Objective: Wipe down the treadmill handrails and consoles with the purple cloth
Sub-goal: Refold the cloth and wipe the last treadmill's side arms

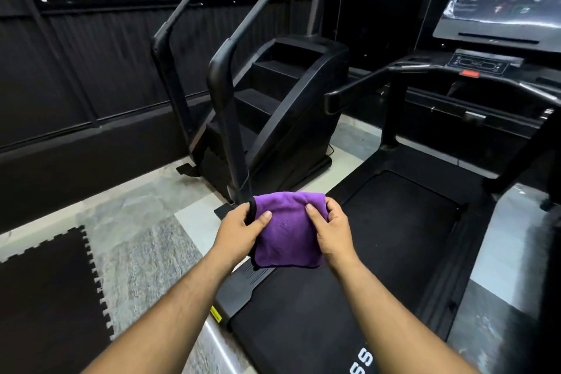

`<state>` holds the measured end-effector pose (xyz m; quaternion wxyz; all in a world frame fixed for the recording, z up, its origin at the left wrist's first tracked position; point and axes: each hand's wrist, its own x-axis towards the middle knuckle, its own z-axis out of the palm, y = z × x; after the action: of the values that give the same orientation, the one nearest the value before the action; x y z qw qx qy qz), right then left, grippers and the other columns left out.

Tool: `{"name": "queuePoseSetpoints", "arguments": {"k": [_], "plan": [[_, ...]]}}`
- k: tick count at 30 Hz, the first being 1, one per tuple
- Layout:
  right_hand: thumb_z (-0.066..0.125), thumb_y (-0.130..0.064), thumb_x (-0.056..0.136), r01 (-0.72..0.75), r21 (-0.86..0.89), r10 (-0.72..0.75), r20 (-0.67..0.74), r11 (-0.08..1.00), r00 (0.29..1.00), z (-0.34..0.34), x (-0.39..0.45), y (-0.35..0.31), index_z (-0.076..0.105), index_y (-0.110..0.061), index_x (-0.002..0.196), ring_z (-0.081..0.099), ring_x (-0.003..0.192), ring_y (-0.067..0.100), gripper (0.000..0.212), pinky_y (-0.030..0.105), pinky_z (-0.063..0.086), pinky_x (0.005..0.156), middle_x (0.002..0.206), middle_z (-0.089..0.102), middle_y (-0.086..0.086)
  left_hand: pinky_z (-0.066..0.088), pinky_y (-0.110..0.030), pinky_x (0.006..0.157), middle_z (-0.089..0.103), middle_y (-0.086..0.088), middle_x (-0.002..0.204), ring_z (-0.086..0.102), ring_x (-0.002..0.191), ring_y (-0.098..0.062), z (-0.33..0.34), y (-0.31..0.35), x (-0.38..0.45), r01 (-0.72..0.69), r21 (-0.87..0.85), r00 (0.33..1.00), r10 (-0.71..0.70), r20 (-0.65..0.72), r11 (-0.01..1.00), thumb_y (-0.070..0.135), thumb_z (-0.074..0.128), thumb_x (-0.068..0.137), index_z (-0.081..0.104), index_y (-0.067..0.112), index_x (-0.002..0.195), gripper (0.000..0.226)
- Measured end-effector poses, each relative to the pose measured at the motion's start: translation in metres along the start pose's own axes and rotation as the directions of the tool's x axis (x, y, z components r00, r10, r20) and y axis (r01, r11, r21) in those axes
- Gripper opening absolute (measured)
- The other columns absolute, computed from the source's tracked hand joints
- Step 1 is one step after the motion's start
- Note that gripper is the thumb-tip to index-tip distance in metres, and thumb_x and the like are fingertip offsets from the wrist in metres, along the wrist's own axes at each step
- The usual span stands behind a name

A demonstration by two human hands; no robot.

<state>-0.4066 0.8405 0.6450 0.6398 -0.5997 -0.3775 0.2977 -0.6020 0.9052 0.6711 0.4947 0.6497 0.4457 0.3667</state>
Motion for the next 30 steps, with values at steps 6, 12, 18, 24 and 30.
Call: {"name": "queuePoseSetpoints", "arguments": {"k": [6, 12, 18, 24, 30], "plan": [[0.069, -0.025, 0.097, -0.008, -0.063, 0.001, -0.109, 0.998, 0.994, 0.018, 0.042, 0.003, 0.071, -0.025, 0.105, 0.069, 0.098, 0.012, 0.008, 0.034, 0.056, 0.089, 0.101, 0.075, -0.007, 0.057, -0.044, 0.098, 0.078, 0.011, 0.106, 0.072, 0.103, -0.008, -0.005, -0.011, 0.067, 0.015, -0.056, 0.994, -0.009, 0.110, 0.998, 0.026, 0.072, 0.096, 0.072, 0.024, 0.115, 0.019], [0.070, -0.024, 0.096, -0.014, -0.128, -0.025, -0.299, 0.992, 0.954, 0.023, 0.064, 0.002, 0.070, -0.024, 0.105, 0.069, 0.099, 0.012, 0.009, 0.032, 0.056, 0.089, 0.103, 0.075, -0.007, 0.058, -0.045, 0.096, 0.078, 0.010, 0.106, 0.072, 0.103, -0.010, 0.005, -0.017, 0.140, -0.060, -0.082, 0.948, 0.082, 0.306, 0.995, 0.031, 0.073, 0.094, 0.073, 0.026, 0.115, 0.022], [0.072, -0.021, 0.095, -0.048, -0.222, -0.064, -0.470, 0.974, 0.880, -0.017, 0.087, -0.019, 0.070, -0.022, 0.105, 0.069, 0.095, 0.007, 0.010, 0.025, 0.054, 0.085, 0.100, 0.075, -0.010, 0.057, -0.036, 0.096, 0.077, 0.011, 0.110, 0.071, 0.105, -0.006, 0.060, 0.009, 0.193, -0.084, -0.149, 0.856, 0.148, 0.496, 0.985, 0.028, 0.072, 0.096, 0.072, 0.025, 0.120, 0.024], [0.071, -0.020, 0.095, -0.105, -0.249, -0.072, -0.612, 0.963, 0.787, -0.074, 0.113, -0.016, 0.069, -0.021, 0.106, 0.068, 0.093, 0.001, 0.011, 0.015, 0.050, 0.081, 0.099, 0.074, -0.013, 0.057, -0.030, 0.090, 0.078, 0.012, 0.104, 0.072, 0.100, -0.004, 0.145, 0.022, 0.238, -0.138, -0.139, 0.769, 0.195, 0.609, 0.981, 0.029, 0.072, 0.096, 0.072, 0.027, 0.112, 0.016], [0.071, -0.021, 0.095, -0.178, -0.247, -0.051, -0.705, 0.953, 0.708, -0.166, 0.160, 0.010, 0.066, -0.029, 0.103, 0.069, 0.095, 0.000, 0.012, 0.016, 0.052, 0.081, 0.098, 0.073, -0.018, 0.058, -0.031, 0.088, 0.077, 0.012, 0.102, 0.071, 0.097, -0.004, 0.269, 0.034, 0.279, -0.072, -0.124, 0.717, 0.138, 0.683, 0.990, 0.032, 0.074, 0.094, 0.073, 0.027, 0.108, 0.015]]}}
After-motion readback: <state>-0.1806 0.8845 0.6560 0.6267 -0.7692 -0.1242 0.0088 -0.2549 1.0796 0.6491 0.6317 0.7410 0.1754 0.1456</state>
